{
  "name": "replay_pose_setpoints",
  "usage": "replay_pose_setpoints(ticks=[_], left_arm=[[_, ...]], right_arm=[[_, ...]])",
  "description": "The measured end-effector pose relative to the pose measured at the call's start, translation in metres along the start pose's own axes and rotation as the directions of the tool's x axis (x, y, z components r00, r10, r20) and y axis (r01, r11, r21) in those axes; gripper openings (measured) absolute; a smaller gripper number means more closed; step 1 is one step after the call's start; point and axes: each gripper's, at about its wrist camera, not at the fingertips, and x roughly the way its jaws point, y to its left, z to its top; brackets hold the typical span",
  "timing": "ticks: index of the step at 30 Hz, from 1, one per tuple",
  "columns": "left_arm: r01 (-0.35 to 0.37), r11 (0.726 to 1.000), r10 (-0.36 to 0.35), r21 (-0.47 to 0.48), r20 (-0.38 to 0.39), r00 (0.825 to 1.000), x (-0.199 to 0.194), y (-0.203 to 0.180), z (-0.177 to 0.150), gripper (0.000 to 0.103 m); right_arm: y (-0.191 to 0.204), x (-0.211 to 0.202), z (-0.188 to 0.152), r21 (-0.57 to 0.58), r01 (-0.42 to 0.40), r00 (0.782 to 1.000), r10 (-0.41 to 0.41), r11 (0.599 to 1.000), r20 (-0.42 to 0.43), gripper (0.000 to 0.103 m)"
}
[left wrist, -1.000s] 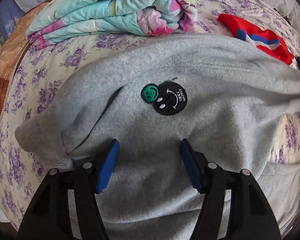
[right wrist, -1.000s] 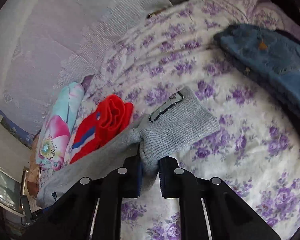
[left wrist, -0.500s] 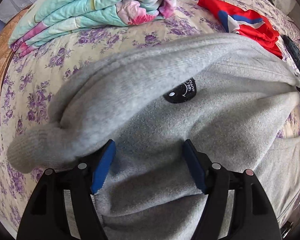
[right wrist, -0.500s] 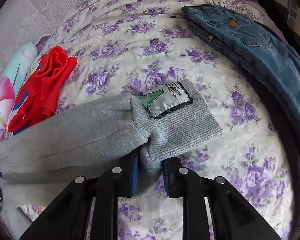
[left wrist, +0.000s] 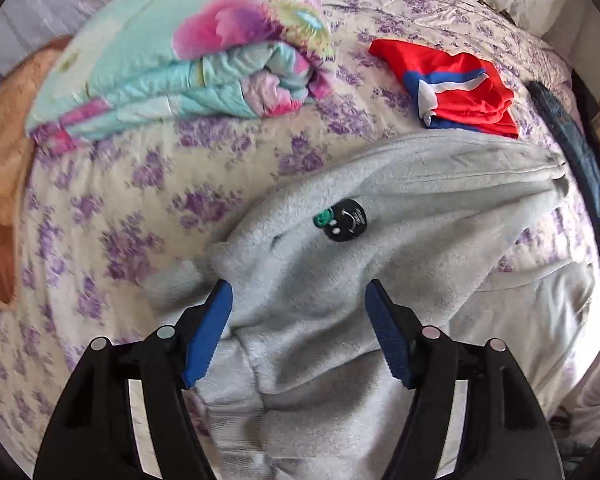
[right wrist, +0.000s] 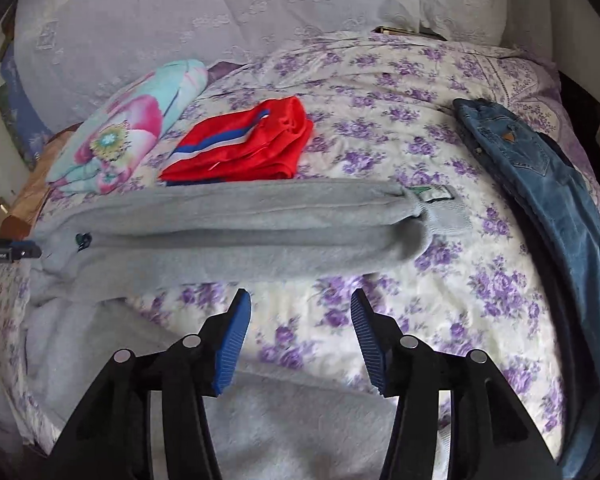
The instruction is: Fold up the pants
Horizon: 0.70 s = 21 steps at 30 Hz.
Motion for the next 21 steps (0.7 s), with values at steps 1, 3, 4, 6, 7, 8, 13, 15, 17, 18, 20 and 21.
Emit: replay_pose_setpoints(ticks=[1, 3, 4, 6, 7, 8, 13, 15, 17, 18, 20, 21], left_arm=[[-0.061, 0.998, 0.06, 0.031, 0.029, 0.998, -0.005, -0.004, 0.0, 0.067], [-0.134, 0.987, 0.127, 0.088, 0.074, 0.989, -0.01, -0.012, 0.003, 0.067], [-0.167, 0.978, 0.157, 0.123, 0.092, 0.983, -0.01, -0.015, 0.006, 0.068], [-0.216, 0.957, 0.201, 0.194, 0.095, 0.975, 0.001, -0.026, 0.009, 0.071], [-0.234, 0.946, 0.221, 0.222, 0.083, 0.972, 0.01, -0.031, 0.01, 0.071], [-0.278, 0.932, 0.267, 0.232, 0.079, 0.96, 0.02, -0.034, 0.013, 0.071], [-0.31, 0.944, 0.31, 0.111, 0.013, 0.951, 0.056, -0.004, 0.046, 0.018], [-0.307, 0.949, 0.308, 0.076, 0.008, 0.951, 0.073, 0.007, 0.056, 0.017], [-0.309, 0.948, 0.311, 0.078, -0.019, 0.95, 0.104, 0.014, 0.062, 0.018], [-0.302, 0.95, 0.306, 0.071, -0.053, 0.95, 0.125, 0.016, 0.063, 0.018], [-0.378, 0.919, 0.379, 0.115, 0.011, 0.925, 0.134, 0.002, 0.059, 0.015], [-0.414, 0.899, 0.416, 0.142, 0.021, 0.909, 0.134, -0.005, 0.057, 0.014]], right_arm=[[0.005, -0.003, -0.006, -0.006, -0.027, 1.0, 0.027, 1.0, -0.007, 0.052], [0.015, -0.006, -0.012, -0.018, -0.062, 0.998, 0.061, 0.998, -0.017, 0.052], [0.02, -0.007, -0.015, -0.02, -0.07, 0.997, 0.07, 0.997, -0.015, 0.052], [0.025, -0.012, -0.018, -0.017, -0.086, 0.996, 0.086, 0.996, -0.007, 0.052], [0.026, -0.014, -0.017, -0.014, -0.09, 0.996, 0.09, 0.996, 0.0, 0.052], [0.027, -0.015, -0.017, -0.014, -0.087, 0.996, 0.087, 0.996, 0.008, 0.052], [0.033, -0.019, -0.012, -0.031, -0.071, 0.997, 0.071, 0.997, 0.023, 0.052], [0.039, -0.018, -0.011, -0.048, -0.075, 0.997, 0.076, 0.996, 0.022, 0.052], [0.044, -0.012, -0.011, -0.06, -0.085, 0.996, 0.085, 0.995, 0.009, 0.052], [0.047, -0.005, -0.01, -0.06, -0.092, 0.996, 0.092, 0.994, -0.004, 0.052], [0.055, 0.012, -0.006, -0.054, -0.099, 0.994, 0.096, 0.994, -0.051, 0.052], [0.062, 0.021, -0.003, -0.059, -0.11, 0.991, 0.104, 0.992, -0.084, 0.052]])
